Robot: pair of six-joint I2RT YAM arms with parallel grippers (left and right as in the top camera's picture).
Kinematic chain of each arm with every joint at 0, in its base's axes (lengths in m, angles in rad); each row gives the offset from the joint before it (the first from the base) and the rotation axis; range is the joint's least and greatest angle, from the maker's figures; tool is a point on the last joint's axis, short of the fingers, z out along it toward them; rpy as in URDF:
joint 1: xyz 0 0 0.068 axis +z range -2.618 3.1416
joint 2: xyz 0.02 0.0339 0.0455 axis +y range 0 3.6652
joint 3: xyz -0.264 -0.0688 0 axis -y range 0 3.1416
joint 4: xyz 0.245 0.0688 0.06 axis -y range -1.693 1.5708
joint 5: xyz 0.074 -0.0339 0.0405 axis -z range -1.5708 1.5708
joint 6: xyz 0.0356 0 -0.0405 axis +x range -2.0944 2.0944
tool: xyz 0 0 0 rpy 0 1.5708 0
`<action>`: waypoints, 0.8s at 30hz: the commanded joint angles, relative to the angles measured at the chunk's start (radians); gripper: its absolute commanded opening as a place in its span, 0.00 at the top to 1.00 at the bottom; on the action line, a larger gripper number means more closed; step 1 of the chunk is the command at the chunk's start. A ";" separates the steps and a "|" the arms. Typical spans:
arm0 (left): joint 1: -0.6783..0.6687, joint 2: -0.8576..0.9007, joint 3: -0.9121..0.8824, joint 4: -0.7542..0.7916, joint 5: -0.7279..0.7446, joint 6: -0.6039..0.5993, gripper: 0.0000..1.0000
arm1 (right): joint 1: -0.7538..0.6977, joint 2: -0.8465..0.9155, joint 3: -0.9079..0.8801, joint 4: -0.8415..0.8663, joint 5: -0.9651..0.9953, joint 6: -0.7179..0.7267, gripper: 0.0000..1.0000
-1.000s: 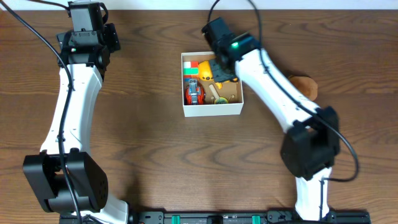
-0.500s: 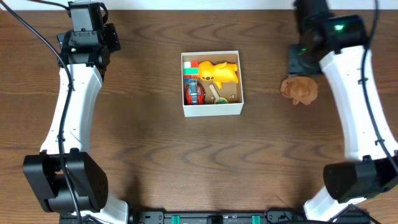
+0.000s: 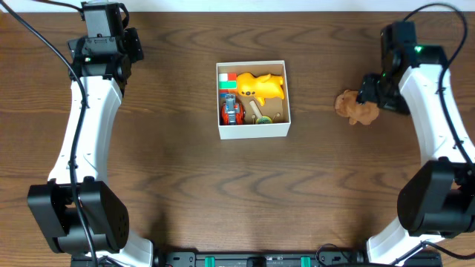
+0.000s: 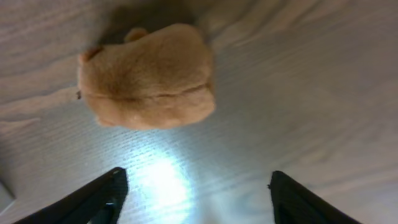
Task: Pack container
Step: 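Move the right gripper right and lower it onto the brown plush toy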
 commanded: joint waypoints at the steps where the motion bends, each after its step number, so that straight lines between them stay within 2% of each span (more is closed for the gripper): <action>1: 0.000 -0.018 0.018 -0.003 -0.008 -0.005 0.02 | -0.004 0.011 -0.092 0.065 -0.033 0.003 0.23; 10: 0.000 -0.018 0.018 -0.003 -0.008 -0.005 0.02 | -0.005 0.011 -0.320 0.429 -0.093 -0.116 0.18; 13: 0.000 -0.018 0.018 -0.003 -0.008 -0.005 0.02 | -0.005 0.011 -0.343 0.473 -0.093 -0.119 0.18; 15: 0.000 -0.018 0.018 -0.003 -0.008 -0.005 0.02 | -0.004 0.011 -0.344 0.481 -0.093 -0.119 0.22; 17: 0.000 -0.018 0.018 -0.003 -0.008 -0.005 0.02 | -0.004 0.011 -0.344 0.491 -0.093 -0.129 0.32; 19: 0.000 -0.018 0.018 -0.003 -0.008 -0.005 0.02 | -0.004 0.011 -0.344 0.503 -0.094 -0.157 0.49; 23: 0.000 -0.018 0.018 -0.003 -0.008 -0.005 0.02 | -0.004 0.011 -0.344 0.524 -0.097 -0.175 0.91; 24: 0.000 -0.018 0.018 -0.003 -0.008 -0.005 0.02 | -0.004 0.011 -0.344 0.526 -0.105 -0.175 0.99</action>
